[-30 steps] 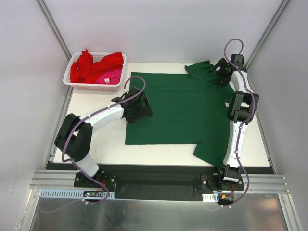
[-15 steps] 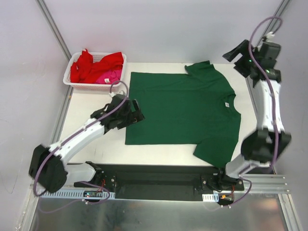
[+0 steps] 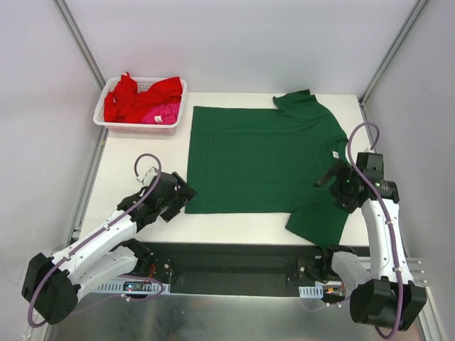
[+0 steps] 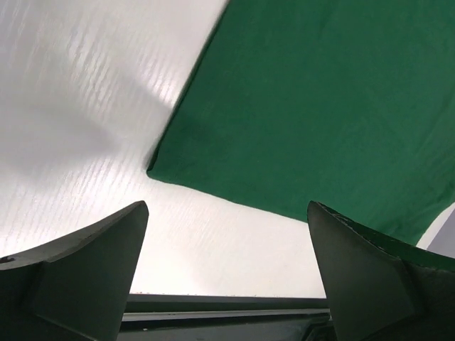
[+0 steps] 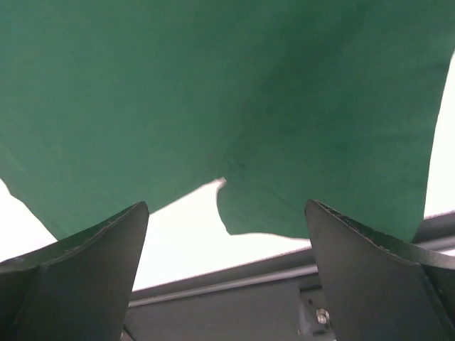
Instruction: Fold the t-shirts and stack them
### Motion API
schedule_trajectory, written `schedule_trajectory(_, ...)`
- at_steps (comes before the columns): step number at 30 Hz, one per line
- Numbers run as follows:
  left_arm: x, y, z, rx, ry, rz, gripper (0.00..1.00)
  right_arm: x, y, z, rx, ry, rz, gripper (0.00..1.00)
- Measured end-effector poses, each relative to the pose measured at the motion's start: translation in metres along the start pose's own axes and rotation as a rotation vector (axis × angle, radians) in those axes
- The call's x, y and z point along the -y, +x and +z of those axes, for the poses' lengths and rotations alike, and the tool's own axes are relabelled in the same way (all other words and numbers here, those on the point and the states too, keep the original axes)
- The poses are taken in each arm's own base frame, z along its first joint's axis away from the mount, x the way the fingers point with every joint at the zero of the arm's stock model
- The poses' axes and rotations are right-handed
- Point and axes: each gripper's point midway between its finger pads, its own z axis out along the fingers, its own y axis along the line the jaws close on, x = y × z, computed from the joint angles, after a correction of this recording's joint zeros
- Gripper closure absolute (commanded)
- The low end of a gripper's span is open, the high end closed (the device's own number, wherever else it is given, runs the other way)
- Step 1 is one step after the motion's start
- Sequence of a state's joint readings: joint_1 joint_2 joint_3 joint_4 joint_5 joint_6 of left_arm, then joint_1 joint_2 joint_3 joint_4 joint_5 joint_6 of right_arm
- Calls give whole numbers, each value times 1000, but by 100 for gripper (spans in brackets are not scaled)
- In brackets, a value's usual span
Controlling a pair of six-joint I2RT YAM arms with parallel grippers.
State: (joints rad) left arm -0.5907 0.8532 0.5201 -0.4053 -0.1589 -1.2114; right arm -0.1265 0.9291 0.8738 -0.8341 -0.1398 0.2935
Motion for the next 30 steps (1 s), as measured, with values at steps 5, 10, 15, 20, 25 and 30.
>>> schedule_trajectory(5, -28, 14, 13, -24, -79, -76, 23, 11, 17, 9, -61, 35, 41, 4)
schedule_trajectory(10, -49, 20, 18, -17, -121, -149, 35, 10, 12, 14, -48, 41, 38, 4)
schedule_trajectory(15, -58, 21, 26, -10, -184, -168, 41, 15, 11, 25, -80, 76, 33, 4)
schedule_trajectory(20, -55, 20, 32, -8, -213, -181, 47, 17, 10, 28, -96, 97, 25, 4)
schedule_trajectory(25, -54, 20, 35, -7, -228, -194, 53, 15, -3, 21, -57, 104, 11, 4)
schedule_trajectory(30, -50, 20, 43, -6, -236, -194, 62, 26, -3, 17, -64, 134, 40, 4)
